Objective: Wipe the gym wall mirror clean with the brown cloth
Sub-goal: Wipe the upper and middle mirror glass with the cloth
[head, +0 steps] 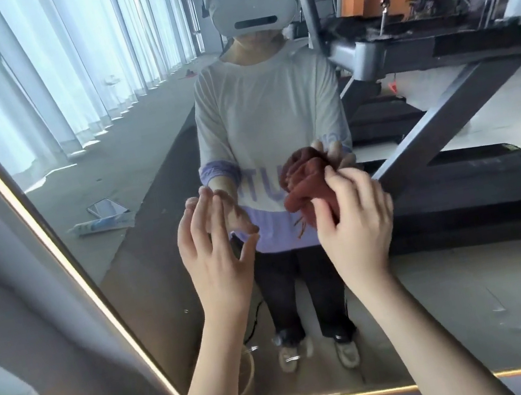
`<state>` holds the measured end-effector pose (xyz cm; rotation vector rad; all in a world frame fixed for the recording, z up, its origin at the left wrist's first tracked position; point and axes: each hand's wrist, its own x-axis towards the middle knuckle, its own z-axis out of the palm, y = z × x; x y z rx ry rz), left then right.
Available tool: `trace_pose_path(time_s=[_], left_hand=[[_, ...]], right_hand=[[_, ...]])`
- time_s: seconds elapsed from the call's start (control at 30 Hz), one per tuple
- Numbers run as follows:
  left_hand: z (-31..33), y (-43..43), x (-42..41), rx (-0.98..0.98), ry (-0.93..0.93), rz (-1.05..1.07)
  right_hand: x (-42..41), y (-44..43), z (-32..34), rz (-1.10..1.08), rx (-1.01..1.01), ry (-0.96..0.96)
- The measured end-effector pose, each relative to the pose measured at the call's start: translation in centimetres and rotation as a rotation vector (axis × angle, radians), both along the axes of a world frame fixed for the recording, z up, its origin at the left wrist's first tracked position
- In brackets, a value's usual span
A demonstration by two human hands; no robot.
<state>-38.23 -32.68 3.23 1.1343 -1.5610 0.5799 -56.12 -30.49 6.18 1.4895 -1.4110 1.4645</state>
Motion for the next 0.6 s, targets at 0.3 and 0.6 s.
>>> trace_pose_path(time_s=[0.3,0.6], left_hand=[[-0.6,-0.3,-2.1,0.009,-0.016,0.008],[-0.1,0.6,-3.8,-0.108,-0.086,-0.048]], right_hand=[[-0.2,1.5,-4.2,0.040,0.101,-0.228],[-4.8,1.7,-2.8,0.033,0.030,-0.453]])
